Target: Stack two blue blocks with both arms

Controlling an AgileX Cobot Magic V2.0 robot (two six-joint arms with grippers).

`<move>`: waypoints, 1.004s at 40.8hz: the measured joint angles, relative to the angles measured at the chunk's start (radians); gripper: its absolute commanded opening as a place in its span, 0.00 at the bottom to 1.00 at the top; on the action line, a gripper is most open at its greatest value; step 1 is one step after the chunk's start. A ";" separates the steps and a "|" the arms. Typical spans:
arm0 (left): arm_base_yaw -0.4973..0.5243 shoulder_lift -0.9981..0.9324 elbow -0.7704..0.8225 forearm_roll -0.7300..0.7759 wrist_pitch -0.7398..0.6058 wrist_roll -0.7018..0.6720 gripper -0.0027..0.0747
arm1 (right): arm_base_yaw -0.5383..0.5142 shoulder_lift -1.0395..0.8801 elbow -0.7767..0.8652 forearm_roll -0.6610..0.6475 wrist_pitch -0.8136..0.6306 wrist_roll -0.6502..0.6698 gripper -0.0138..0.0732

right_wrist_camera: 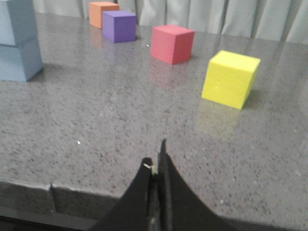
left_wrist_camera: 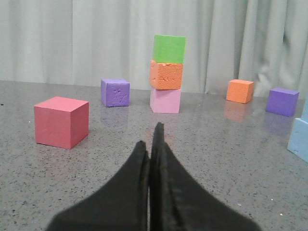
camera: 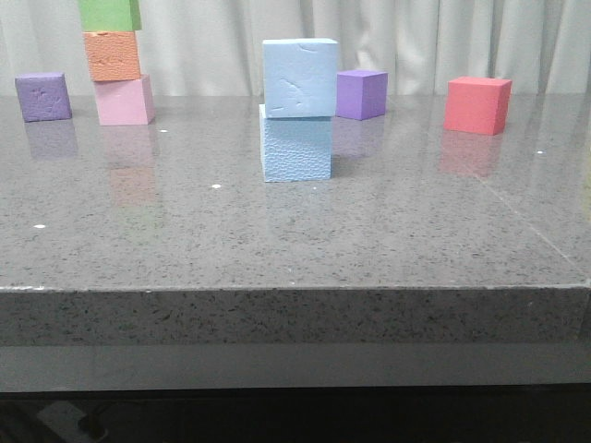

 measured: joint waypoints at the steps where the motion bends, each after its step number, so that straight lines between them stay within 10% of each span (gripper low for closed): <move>1: 0.000 0.000 0.000 0.000 0.000 0.000 0.01 | -0.002 -0.006 0.015 0.000 -0.010 0.000 0.02; 29: 0.000 0.000 0.000 0.000 0.000 0.000 0.01 | -0.013 -0.014 0.052 0.012 -0.204 0.005 0.02; 41: 0.000 0.000 0.000 0.000 0.000 0.000 0.01 | -0.014 -0.014 0.052 -0.248 -0.242 0.320 0.02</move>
